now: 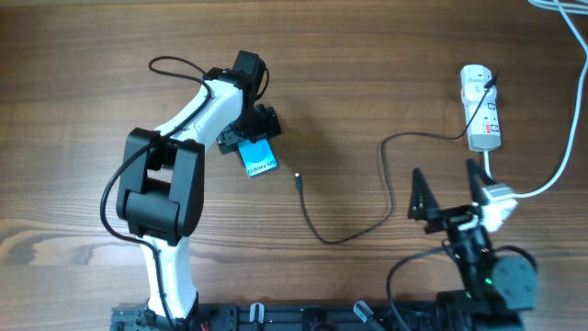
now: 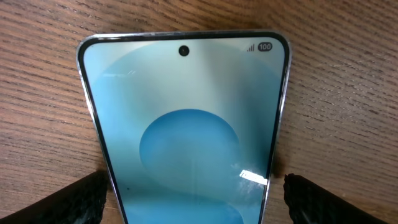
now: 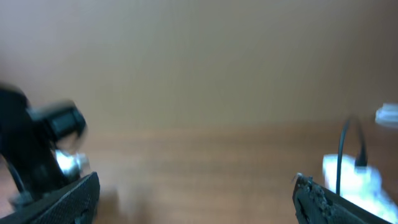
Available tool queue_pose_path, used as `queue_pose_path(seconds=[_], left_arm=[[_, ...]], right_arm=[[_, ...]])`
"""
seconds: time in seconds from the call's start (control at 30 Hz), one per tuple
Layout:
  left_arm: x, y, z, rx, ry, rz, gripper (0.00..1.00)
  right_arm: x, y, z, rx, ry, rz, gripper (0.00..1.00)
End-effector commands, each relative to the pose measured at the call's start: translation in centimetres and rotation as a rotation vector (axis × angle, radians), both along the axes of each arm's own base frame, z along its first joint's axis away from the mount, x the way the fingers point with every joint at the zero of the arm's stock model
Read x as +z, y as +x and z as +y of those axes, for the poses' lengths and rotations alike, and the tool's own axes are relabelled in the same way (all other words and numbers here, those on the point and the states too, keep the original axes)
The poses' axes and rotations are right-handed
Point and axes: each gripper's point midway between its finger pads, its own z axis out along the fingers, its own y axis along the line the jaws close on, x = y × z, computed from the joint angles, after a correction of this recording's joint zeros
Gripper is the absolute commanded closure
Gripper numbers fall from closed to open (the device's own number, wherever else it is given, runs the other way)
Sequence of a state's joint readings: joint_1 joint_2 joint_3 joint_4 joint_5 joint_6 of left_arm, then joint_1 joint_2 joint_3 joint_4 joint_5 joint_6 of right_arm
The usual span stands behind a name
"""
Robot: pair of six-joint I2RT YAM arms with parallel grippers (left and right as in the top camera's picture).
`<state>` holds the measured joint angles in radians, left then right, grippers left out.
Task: Plug charger to phone and switch on socket
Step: 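Move the right gripper left toward the phone and cable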
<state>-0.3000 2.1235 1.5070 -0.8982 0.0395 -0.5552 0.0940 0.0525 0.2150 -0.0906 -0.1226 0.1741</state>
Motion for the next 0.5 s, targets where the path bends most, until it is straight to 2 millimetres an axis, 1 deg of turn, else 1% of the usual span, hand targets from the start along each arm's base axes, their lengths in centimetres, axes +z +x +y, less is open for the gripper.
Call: queue_pose_path(seconds=[0.0,0.07,0.17,0.27,0.33,0.4,0.43,0.47], left_arm=[[-1.1,-0.6,0.3,-0.007,0.008,0.029,0.04],[-1.1,-0.6,0.3,-0.006,0.008,0.029,0.05],[-1.1,-0.6,0.3,-0.006,0.008,0.03,0.05],[-1.1,-0.8,0.1,0.005,-0.006,0.039,0.07],[-1.1,-1.0,-0.3,0.008,-0.028,0.047,0.07],[-1.0,-1.1,-0.6,0.009,-0.046,0.053,0.08],[-1.0,-1.1,-0.8,0.014,-0.057,0.056,0.08],[-1.0,-1.2,-1.1,0.012,-0.069,0.058,0.09]], right_arm=[[7.6,-1.8,-0.5,-0.026,-0.072,-0.089,0.0],[9.7,-2.2,-0.5,-0.027,-0.117,-0.056,0.0],[11.7,-2.1,-0.5,-0.025,-0.184,0.028,0.0],[12.5,-0.8,-0.3,-0.012,-0.214,0.144,0.0],[12.5,0.0,0.3,0.025,-0.215,0.201,0.0],[12.1,0.8,2.0,0.126,-0.209,0.239,0.0],[11.7,0.9,3.7,0.231,-0.199,0.253,0.0],[11.0,1.0,4.9,0.304,-0.187,0.284,0.0]])
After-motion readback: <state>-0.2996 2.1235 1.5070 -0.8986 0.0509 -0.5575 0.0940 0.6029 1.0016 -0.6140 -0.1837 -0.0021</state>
